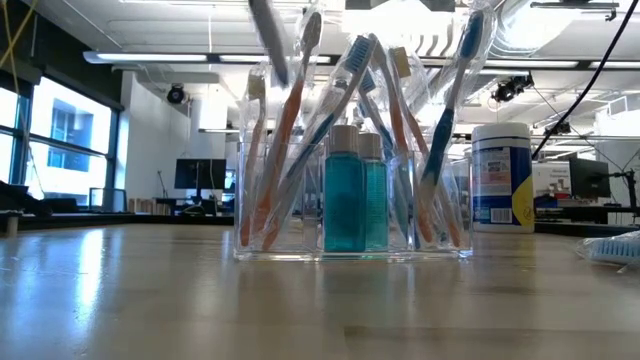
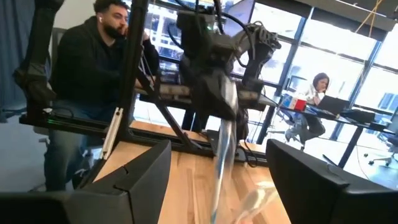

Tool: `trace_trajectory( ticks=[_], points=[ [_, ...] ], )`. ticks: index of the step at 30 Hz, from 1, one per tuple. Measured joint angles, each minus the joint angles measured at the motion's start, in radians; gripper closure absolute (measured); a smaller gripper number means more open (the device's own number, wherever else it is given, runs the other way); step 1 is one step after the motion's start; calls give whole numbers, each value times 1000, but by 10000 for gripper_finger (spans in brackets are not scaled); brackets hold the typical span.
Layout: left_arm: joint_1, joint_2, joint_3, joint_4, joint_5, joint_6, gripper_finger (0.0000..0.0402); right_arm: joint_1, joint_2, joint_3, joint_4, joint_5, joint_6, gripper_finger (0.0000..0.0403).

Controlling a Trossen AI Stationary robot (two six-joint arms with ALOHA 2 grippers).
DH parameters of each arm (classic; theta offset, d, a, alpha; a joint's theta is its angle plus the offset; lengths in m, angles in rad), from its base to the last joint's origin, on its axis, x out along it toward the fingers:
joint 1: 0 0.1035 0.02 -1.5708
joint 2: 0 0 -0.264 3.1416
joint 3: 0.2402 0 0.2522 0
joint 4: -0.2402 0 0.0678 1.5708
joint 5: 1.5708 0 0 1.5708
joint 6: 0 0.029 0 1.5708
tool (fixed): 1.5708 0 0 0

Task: Pick & Place toothbrushing station
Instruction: Put the blue toothbrush into the transparent organizer

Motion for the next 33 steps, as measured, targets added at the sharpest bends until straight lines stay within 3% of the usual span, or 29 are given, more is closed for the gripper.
trace_trajectory(
  ticks=[8,17,26,33],
  points=[
    [90,13,-1,-141,56,-116,394,0,0,0,-44,-3,31,149],
    [109,16,-1,-301,81,-274,394,-8,0,0,-89,-2,58,149],
    [134,133,0,-292,163,-289,390,-8,0,0,-90,-3,58,149],
    [145,161,0,-247,193,-261,342,-8,0,0,-109,-4,99,149]
  ],
)
